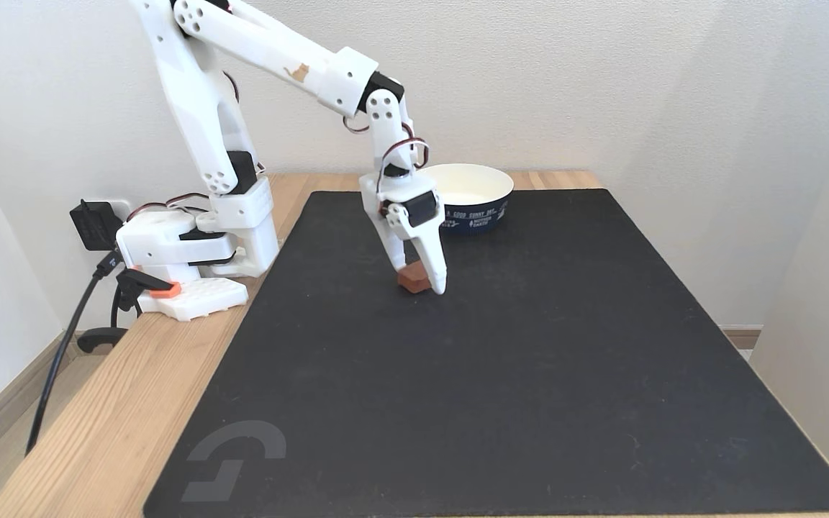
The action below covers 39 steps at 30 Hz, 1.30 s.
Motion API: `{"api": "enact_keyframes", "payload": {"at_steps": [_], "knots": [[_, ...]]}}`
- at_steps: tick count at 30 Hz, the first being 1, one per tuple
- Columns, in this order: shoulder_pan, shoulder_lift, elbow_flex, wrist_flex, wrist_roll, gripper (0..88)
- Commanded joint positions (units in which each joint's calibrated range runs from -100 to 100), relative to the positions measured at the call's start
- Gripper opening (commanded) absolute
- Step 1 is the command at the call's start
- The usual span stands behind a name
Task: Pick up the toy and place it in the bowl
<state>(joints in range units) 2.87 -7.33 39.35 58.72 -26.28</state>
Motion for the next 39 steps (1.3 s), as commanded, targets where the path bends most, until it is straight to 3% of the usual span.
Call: {"api": "enact_keyframes", "payload": {"at_steps": [1, 10, 15, 20, 28, 30, 34, 38, 39], "knots": [[-0.24, 0.03, -2.35, -0.97, -0.18, 28.6], [-0.15, 4.28, -1.63, -3.42, -0.18, 27.1], [-0.15, 4.78, -1.54, -5.20, 0.29, 1.4], [-0.15, 4.03, -1.45, -5.37, 0.45, 2.2], [-1.74, -12.56, -2.26, -5.54, 10.78, 2.2], [-7.93, -20.48, -1.81, -6.30, 14.80, 2.2], [-17.05, -26.73, -1.72, -7.15, 18.35, 2.2], [-21.15, -25.73, 1.44, -18.41, 22.78, 2.4], [-22.49, -23.73, 4.50, -28.49, 25.18, 2.4]]}}
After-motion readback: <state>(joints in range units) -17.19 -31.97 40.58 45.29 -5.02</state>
